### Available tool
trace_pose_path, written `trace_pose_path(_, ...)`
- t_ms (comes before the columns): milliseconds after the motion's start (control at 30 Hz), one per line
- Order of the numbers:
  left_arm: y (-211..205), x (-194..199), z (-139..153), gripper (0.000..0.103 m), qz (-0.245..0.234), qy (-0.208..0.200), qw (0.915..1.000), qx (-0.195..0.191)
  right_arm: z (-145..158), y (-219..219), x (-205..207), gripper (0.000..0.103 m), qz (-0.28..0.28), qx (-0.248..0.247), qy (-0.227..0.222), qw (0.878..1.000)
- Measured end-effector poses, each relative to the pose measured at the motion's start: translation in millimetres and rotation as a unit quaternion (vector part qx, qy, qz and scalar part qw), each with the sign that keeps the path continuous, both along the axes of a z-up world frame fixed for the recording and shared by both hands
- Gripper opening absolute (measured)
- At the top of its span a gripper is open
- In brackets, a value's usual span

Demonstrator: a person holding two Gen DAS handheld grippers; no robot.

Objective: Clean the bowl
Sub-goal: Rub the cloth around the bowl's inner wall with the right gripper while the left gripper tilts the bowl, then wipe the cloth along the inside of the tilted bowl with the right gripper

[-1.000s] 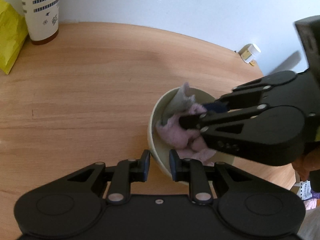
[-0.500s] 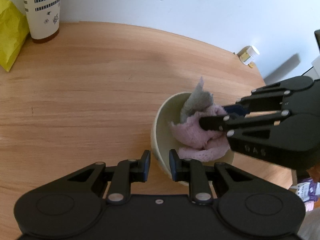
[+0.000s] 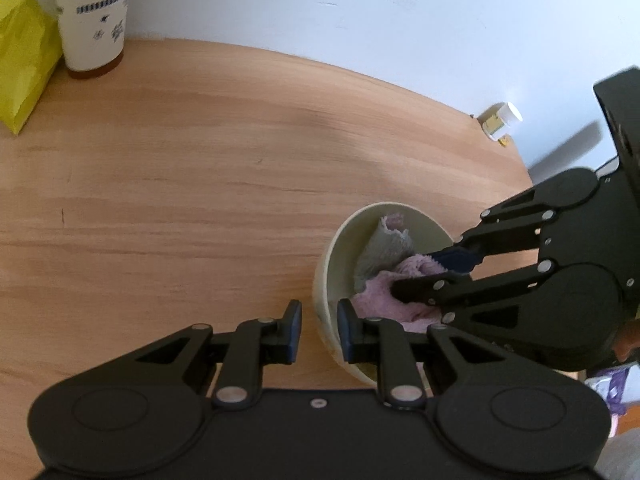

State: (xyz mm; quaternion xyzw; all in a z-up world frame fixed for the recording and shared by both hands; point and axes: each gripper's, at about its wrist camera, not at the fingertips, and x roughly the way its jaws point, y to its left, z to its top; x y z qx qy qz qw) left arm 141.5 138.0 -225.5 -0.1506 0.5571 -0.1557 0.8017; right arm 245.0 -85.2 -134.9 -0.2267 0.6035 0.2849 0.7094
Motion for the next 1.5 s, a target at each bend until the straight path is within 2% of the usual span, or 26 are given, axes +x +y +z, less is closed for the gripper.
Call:
trace_pose_path(67,2.3,1.4,-1.9,0.019,0.007,0.005,0.9999,-0.012,-2.2,1.6,0.2,0.014,0.005,0.001,0.002,1.0)
trace_pose_path(233,-0.2,3.3,-4.4,0.018,0.007,0.007,0.9999,-0.012,-6.4,4.0,4.4,0.015,0.011,0.003,0.01,1.0)
trace_pose_path(367,1.3,5.4,-9.9,0.019,0.027,0.021,0.9988,-0.034,-7.9,5.3,2.3,0.016,0.021,0.011,0.015,1.0)
trace_pose_path(467,0.5,6.0,-12.2,0.018,0.027,0.023,0.9989,-0.031,-7.4,1.9,-4.4,0.019,0.035,0.015,0.014,0.999)
trace_pose_path(600,2.1,7.5,-15.2,0.014,0.038,0.028,0.998,-0.041,-5.9,-0.9,-6.3,0.019,0.04,0.024,0.019,0.999)
trace_pose_path(733,4.6,9.7,-18.1,0.011,0.045,0.035,0.9973,-0.047,-1.6,0.7,-14.7,0.019,0.071,0.041,0.022,0.996)
trace_pose_path(900,5.6,11.8,-20.2,0.012,0.054,0.039,0.9965,-0.05,-4.9,-7.7,-10.7,0.017,0.042,0.088,0.075,0.992)
trace_pose_path(1000,5.7,13.0,-21.3,0.012,0.061,0.044,0.9957,-0.054,-5.8,-19.0,-0.5,0.017,-0.001,0.122,0.113,0.986)
trace_pose_path(1100,7.4,14.3,-22.9,0.013,0.069,0.051,0.9945,-0.06,-6.9,-36.9,12.6,0.017,-0.06,0.173,0.164,0.969)
trace_pose_path(1167,7.6,14.8,-23.3,0.013,0.071,0.052,0.9944,-0.059,-9.1,-43.6,13.2,0.017,-0.077,0.187,0.179,0.963)
trace_pose_path(1267,3.2,17.6,-24.3,0.013,0.073,0.055,0.994,-0.06,-14.5,-60.2,11.6,0.017,-0.122,0.229,0.213,0.942)
trace_pose_path(1300,-4.8,20.8,-24.5,0.013,0.074,0.056,0.9939,-0.06,-14.4,-62.2,10.5,0.017,-0.126,0.235,0.214,0.94)
trace_pose_path(1400,-10.4,23.2,-24.7,0.013,0.075,0.058,0.9937,-0.06,-21.0,-57.6,0.8,0.017,-0.122,0.238,0.209,0.941)
trace_pose_path(1500,-12.7,24.1,-25.6,0.014,0.077,0.06,0.9934,-0.061,-18.2,-46.0,-8.6,0.017,-0.076,0.214,0.176,0.958)
